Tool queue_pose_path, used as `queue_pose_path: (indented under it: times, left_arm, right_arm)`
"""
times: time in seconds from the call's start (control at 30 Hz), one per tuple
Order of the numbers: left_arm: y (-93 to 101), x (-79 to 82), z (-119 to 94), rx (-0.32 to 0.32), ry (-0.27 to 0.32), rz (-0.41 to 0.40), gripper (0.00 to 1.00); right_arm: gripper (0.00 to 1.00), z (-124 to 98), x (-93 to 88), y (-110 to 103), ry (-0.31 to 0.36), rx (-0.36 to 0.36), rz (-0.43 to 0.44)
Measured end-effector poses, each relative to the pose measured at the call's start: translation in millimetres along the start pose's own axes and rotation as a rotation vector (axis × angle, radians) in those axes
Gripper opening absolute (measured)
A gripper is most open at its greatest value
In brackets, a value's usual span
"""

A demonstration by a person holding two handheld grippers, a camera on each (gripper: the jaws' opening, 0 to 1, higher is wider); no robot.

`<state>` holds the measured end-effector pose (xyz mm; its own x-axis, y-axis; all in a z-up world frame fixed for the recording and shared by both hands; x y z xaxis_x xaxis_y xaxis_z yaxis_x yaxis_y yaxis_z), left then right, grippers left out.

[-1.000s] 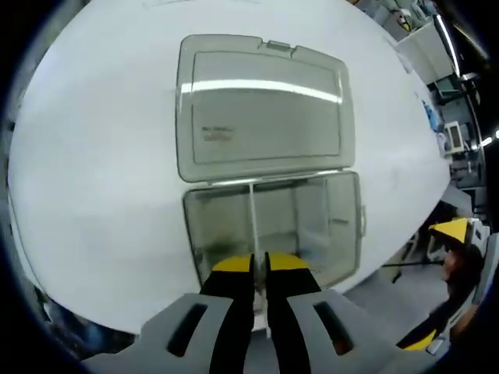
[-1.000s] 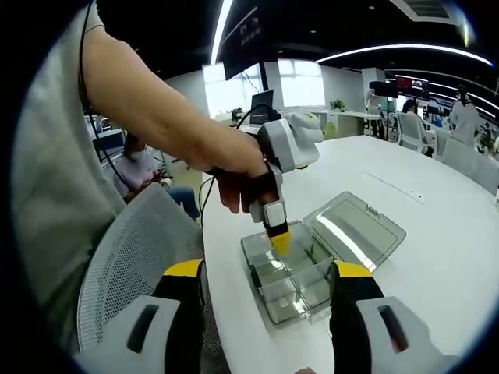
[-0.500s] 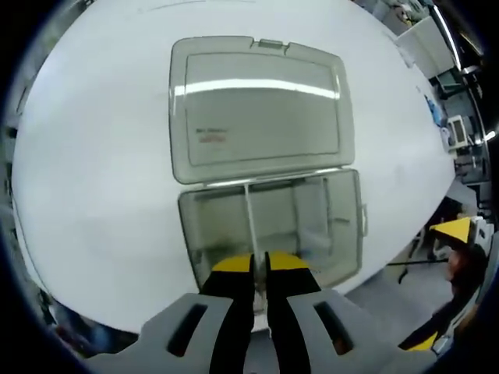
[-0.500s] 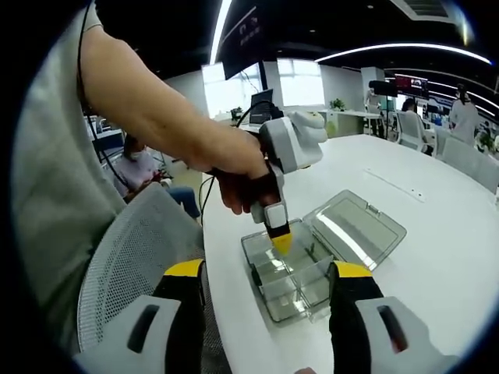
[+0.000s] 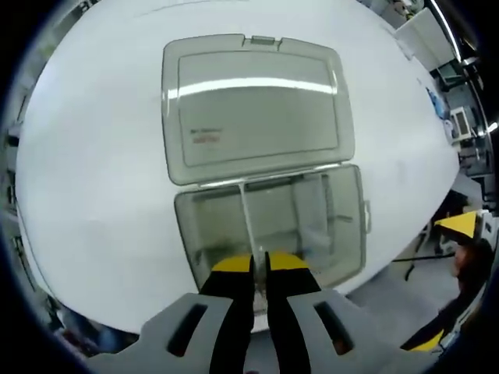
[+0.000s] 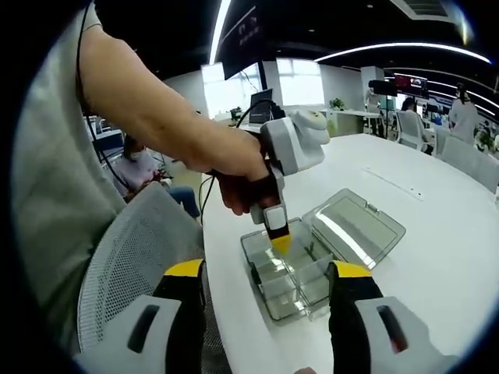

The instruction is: Insert the divider into the dual guide fixture by aligning both edges with the guide slots and pushing it downward to the bottom, including one-sided entry, uneven engagement, binding, and posture correction.

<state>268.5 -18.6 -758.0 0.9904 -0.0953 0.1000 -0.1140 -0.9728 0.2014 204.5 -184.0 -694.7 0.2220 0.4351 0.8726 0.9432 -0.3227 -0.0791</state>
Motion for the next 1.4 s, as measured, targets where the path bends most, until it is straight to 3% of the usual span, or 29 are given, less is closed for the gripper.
queue_pose_path:
  times: [1.03, 1.4]
  left_arm:
    - [5.9, 3.2, 4.8, 0.061, -0.045, 0.134, 0.01]
    - [5.6, 7.4, 15.9, 0.088, -0.078, 0.176, 0.02]
  right_arm:
    - [0.60, -2.6, -3.8, 0.3, -0.004, -0.002, 0.006]
    - [0.61, -3.1, -4.9, 1.1, -0.006, -0.006, 0.009]
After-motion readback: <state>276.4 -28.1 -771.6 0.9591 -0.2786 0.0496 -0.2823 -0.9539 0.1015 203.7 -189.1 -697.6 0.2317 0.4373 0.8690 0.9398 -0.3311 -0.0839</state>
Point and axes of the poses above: the point that each gripper's makers call its tool centre point, and the gripper's own axes: z roughly forward along the fingers, y roughly to its right, x roughly out of its top, the point moved 8 cm from there along -z, roughly backward along the fingers, and after that the axes turned 3 degrees about -z, right-handed, at the moved point
